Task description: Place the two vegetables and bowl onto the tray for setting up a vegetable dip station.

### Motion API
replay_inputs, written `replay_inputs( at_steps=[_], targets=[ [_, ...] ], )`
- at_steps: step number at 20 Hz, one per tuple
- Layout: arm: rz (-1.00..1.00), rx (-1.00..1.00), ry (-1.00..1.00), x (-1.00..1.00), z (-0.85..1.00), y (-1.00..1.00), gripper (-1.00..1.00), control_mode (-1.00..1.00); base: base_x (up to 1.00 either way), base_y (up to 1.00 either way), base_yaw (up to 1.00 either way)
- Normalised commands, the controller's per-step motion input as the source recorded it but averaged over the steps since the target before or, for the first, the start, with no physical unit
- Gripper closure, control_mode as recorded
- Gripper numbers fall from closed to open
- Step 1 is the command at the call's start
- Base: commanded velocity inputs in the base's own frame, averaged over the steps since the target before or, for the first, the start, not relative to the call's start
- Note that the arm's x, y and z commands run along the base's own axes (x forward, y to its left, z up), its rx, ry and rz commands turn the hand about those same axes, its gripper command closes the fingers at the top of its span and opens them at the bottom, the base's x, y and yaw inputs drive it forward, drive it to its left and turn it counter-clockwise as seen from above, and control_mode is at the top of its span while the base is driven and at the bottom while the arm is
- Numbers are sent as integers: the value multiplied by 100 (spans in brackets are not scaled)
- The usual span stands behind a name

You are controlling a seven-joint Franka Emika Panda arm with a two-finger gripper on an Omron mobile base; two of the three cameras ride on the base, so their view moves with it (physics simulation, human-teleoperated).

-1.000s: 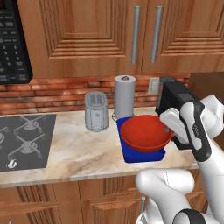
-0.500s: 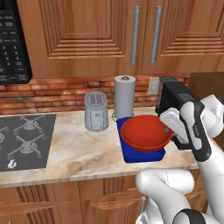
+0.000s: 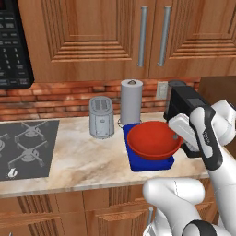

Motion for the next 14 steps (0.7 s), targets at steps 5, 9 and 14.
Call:
replay_inputs(
  at_steps=[5,9,14],
  targets=[
    [0,0,0,0,0,0,100,100,0,0,0],
    [0,0,0,0,0,0,100,-100,0,0,0],
    [-5,0,2,12,0,2,100,-100,0,0,0]
  ],
)
